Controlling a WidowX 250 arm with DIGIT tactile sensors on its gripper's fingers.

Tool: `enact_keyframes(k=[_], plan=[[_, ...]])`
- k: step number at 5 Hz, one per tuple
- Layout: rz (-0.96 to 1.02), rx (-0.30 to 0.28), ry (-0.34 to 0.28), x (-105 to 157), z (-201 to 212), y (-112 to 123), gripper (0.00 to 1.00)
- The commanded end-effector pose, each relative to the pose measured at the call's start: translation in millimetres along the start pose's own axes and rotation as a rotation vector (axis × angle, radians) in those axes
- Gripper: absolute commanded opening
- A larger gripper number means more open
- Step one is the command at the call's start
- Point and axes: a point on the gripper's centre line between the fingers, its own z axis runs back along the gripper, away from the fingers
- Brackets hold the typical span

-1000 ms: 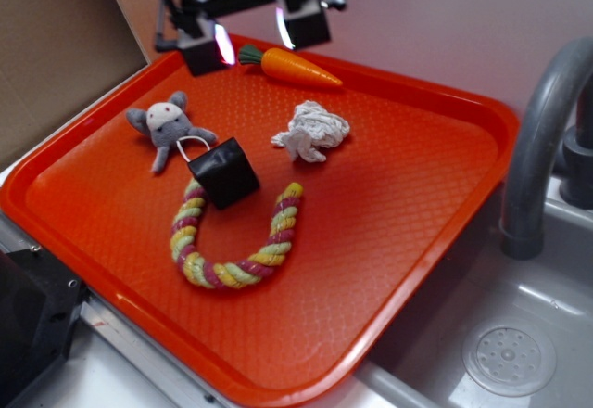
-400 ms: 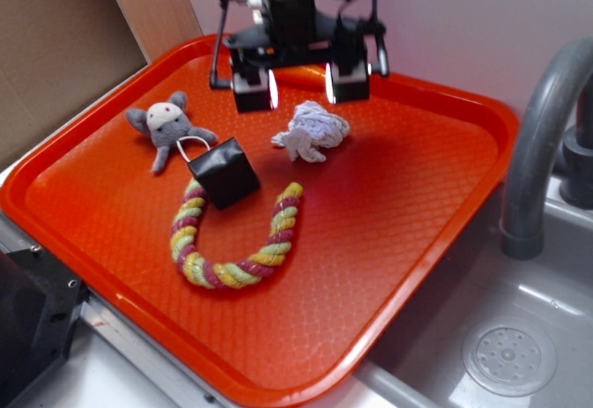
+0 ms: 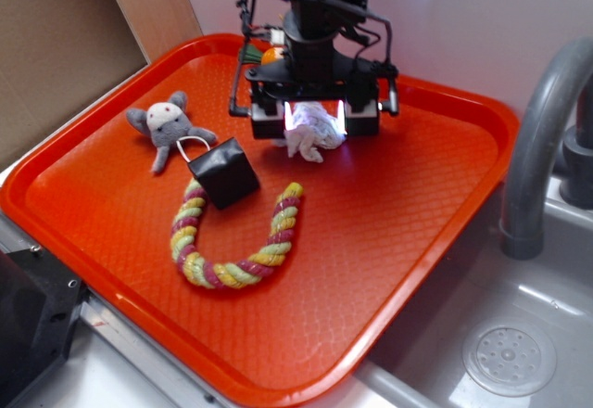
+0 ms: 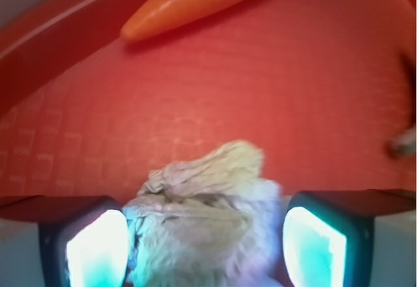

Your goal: Grab the white paper.

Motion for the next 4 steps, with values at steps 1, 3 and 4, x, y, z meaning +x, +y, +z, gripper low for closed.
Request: enact_keyframes(k=[1, 3, 4], plan=[[-0.078, -0.157, 0.016, 12.8, -5.4, -3.7, 1.0], [-0.097, -0.16, 0.027, -2.8, -1.5, 3.5, 0.0], [-0.213, -0.158, 0.046, 4.0, 27.0, 12.1, 0.0]])
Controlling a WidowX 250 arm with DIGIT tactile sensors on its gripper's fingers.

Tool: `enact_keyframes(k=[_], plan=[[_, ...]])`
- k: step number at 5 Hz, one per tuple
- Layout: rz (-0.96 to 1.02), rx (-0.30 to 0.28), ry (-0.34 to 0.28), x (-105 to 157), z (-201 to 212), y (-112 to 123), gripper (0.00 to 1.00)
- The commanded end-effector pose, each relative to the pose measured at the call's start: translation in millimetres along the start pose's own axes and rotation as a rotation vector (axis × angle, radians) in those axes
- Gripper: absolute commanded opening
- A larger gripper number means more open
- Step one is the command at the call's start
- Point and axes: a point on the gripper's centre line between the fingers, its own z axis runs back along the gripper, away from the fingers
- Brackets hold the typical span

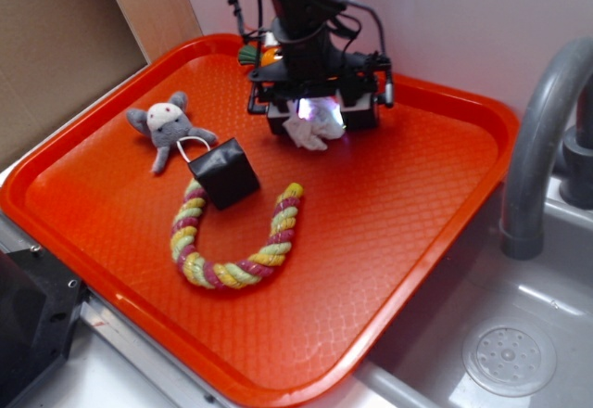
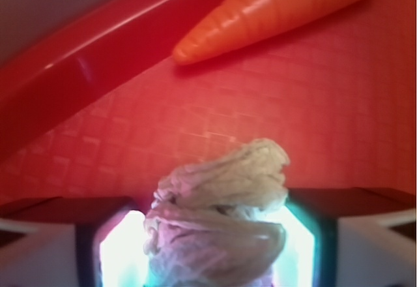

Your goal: Grab the white paper.

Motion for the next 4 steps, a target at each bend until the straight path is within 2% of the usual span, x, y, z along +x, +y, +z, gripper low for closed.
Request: enact_keyframes(k=[1, 2, 3, 4], plan=[[-0.322, -0.111, 0.121, 22.6, 83.2, 10.6, 0.0], [-0.459, -0.161, 0.174, 29.7, 122.4, 16.7, 0.0], [-0.556, -0.215, 0.182, 31.0, 154.6, 21.7, 0.0], [-0.528, -0.253, 0.109, 24.1, 194.8, 28.9, 0.0]])
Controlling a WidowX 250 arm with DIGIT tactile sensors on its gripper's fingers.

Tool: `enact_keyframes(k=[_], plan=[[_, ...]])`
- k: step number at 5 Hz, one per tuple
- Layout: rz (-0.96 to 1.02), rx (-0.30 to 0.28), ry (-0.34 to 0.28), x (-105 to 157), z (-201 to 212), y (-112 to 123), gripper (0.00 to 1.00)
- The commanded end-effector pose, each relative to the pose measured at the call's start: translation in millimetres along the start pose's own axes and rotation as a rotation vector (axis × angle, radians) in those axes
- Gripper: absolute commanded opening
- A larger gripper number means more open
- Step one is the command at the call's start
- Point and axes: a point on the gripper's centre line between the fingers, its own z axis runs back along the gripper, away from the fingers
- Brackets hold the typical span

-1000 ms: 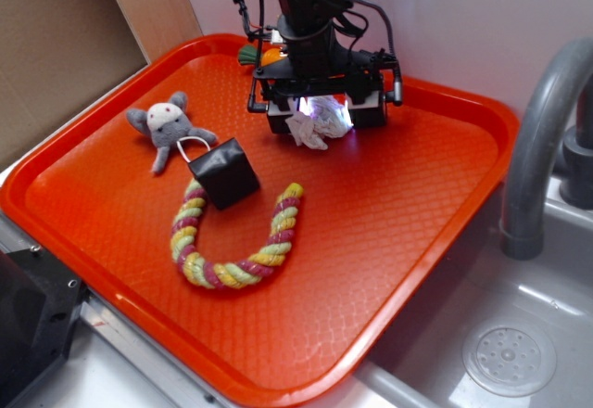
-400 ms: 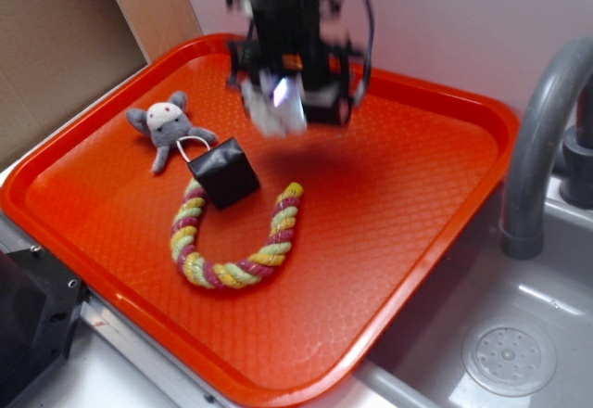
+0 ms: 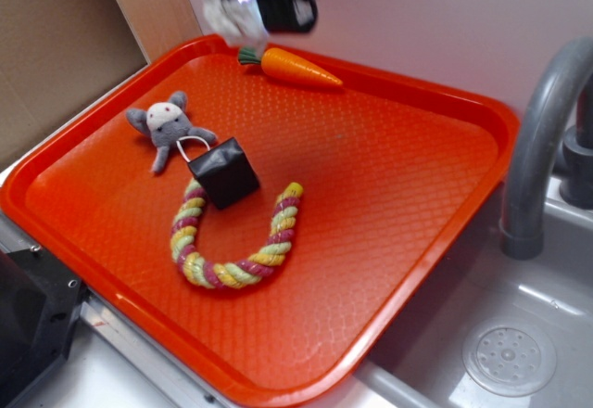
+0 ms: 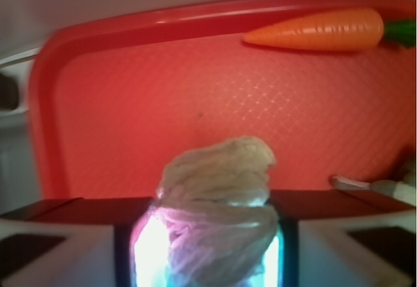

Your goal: Grab the white paper.

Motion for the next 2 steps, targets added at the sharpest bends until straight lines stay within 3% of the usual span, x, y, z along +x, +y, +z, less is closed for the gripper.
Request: enact_keyframes(k=[1, 2], plan=[[0.111, -0.048, -0.207, -16.3, 82.3, 2.4, 0.0], [0.14, -0.033, -0.16, -16.2, 76.2, 6.8, 0.0]])
